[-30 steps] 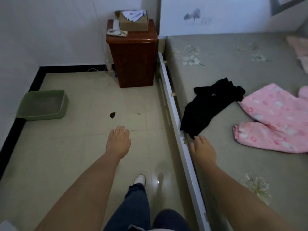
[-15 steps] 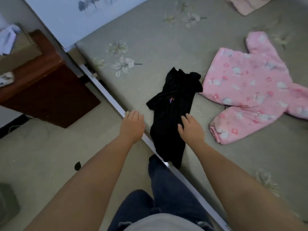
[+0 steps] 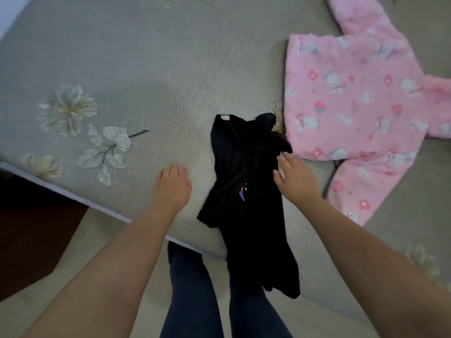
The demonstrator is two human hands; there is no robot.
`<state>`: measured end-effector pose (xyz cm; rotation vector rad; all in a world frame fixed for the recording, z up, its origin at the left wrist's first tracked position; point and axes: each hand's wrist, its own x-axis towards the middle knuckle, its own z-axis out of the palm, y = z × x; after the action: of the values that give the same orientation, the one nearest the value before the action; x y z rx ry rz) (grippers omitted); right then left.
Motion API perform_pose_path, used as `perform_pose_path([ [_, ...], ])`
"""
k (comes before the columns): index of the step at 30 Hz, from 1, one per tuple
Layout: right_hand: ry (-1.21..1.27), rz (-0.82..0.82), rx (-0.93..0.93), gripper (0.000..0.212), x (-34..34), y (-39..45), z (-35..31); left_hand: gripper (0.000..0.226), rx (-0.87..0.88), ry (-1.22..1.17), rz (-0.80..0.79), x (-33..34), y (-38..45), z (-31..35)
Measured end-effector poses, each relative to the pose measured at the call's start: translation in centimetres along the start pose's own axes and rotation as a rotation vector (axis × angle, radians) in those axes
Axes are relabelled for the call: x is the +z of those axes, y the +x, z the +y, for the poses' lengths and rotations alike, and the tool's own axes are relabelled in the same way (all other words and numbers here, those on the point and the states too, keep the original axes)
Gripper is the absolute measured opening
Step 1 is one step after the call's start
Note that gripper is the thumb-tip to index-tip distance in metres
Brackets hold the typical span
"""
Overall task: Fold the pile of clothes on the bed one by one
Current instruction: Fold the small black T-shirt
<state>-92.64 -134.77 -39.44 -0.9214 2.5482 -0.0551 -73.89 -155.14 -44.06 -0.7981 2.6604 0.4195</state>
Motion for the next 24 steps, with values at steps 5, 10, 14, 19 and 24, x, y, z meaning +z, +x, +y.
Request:
perform_pose_path([
  [5,-0.011,0.044,0.044,0.039,2.3,6.0,-3.2,0.049,0.045,-0.101,-0.010,3.0,6.7,-3.5],
  [10,-0.181,0.003,0.035,0.045,3.4,13.1,-6.7,0.058,0.188,-0.095,0.095,4.5,7.8,-5.1],
  [14,-0.319,-0.200,0.191,0.046,2.9,17.1,-8.1,0.059,0.221,-0.040,0.157,4.5,8.1,-5.4],
  [19,-0.309,-0.266,0.191,0.028,1.5,16.9,-7.8,0.057,0.237,-0.001,0.147,4.1,8.3,-5.4],
  [24,0.118,-0.081,0.052,0.024,-2.0,12.2,-6.1,0.057,0.198,-0.169,0.098,3.0,8.2,-4.2],
])
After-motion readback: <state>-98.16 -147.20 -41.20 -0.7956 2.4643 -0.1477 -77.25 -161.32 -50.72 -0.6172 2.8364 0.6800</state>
